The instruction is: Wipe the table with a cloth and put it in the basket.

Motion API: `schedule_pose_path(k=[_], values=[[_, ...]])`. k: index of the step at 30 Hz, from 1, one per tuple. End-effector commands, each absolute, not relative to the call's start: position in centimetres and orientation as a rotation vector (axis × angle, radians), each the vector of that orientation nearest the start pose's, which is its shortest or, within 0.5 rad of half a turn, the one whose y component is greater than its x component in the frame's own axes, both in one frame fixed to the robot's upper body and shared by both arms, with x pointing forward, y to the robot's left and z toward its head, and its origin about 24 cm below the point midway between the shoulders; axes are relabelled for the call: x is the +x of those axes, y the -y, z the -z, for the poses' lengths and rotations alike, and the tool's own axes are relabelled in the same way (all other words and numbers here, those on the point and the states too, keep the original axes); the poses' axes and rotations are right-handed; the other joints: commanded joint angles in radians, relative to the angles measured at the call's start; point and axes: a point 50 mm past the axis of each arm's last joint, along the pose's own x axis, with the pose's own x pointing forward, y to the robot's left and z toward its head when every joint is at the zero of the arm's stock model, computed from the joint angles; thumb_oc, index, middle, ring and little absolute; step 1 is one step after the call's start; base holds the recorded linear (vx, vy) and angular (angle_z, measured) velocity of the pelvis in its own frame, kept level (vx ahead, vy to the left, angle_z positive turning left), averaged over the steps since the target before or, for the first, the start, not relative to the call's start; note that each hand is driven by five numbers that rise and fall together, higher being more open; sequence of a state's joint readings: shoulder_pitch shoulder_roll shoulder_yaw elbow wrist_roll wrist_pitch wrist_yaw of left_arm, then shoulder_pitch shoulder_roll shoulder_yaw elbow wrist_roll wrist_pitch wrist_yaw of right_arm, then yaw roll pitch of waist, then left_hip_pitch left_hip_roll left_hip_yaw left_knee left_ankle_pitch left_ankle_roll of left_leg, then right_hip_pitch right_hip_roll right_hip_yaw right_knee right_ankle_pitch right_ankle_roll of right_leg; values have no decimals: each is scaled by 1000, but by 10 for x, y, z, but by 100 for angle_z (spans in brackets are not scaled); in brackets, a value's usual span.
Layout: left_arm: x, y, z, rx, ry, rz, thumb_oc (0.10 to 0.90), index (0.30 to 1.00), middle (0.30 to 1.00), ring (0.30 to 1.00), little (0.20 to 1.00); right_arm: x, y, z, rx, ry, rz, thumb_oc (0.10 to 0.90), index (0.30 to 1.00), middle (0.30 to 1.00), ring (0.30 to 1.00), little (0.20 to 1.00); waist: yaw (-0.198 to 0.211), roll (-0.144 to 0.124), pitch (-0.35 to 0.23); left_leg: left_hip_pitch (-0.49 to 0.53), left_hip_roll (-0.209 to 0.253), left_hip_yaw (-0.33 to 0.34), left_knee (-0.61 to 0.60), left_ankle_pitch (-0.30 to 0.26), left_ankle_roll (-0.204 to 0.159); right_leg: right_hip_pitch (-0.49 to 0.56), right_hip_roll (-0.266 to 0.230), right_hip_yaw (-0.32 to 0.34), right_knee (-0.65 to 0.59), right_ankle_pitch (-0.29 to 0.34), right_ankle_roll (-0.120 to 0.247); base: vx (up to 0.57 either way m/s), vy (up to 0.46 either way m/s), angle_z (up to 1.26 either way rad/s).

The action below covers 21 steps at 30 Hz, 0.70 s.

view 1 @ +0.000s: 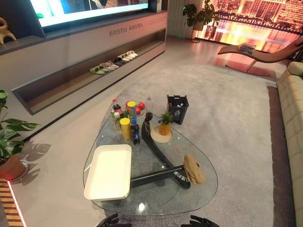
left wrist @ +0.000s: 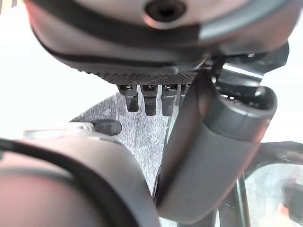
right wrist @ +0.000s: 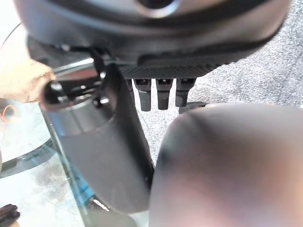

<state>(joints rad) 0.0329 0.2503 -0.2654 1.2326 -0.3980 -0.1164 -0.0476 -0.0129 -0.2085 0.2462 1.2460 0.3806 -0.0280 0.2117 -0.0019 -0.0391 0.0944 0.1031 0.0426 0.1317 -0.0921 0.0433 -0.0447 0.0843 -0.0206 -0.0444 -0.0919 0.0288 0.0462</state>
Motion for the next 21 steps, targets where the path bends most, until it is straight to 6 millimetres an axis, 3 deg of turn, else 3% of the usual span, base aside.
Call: schedule_pose_path(k=[1, 8, 14, 20, 21], values=[[137, -208, 150, 54, -977, -59, 800, 900, 900, 900, 900, 159, 212, 140, 74, -961, -55, 800, 900, 900, 900, 900, -11, 10, 98, -3, -40, -12, 24, -94, 30, -7, -37, -54, 22, -23, 55, -75, -22, -2], [163, -207, 135, 109, -861, -33, 800, 900, 900, 900, 900, 217, 215, 98, 72, -658, -60, 800, 900, 900, 900, 900, -17, 19, 202, -139, -58, -27, 122, -94, 38, -126, -32, -57, 107, -37, 34, -141, -22, -2], [177, -204, 125, 138, -786, -12, 800, 900, 900, 900, 900, 270, 222, 31, 34, -317, -17, 800, 900, 900, 900, 900, -32, 37, 279, -217, -76, -44, 156, -85, 34, -213, -26, -61, 174, -56, 25, -87, 18, 1], [189, -204, 116, 148, -717, -2, 800, 900, 900, 900, 900, 292, 237, -21, -57, -60, 122, 800, 900, 900, 900, 900, -41, 47, 325, -277, -82, -40, 190, -88, 30, -272, -24, -60, 206, -57, 23, -44, 17, 0], [189, -204, 116, 148, -717, -2, 800, 900, 900, 900, 900, 292, 237, -21, -57, -60, 122, 800, 900, 900, 900, 900, -41, 47, 325, -277, -82, -40, 190, -88, 30, -272, -24, -60, 206, -57, 23, -51, 20, 1]])
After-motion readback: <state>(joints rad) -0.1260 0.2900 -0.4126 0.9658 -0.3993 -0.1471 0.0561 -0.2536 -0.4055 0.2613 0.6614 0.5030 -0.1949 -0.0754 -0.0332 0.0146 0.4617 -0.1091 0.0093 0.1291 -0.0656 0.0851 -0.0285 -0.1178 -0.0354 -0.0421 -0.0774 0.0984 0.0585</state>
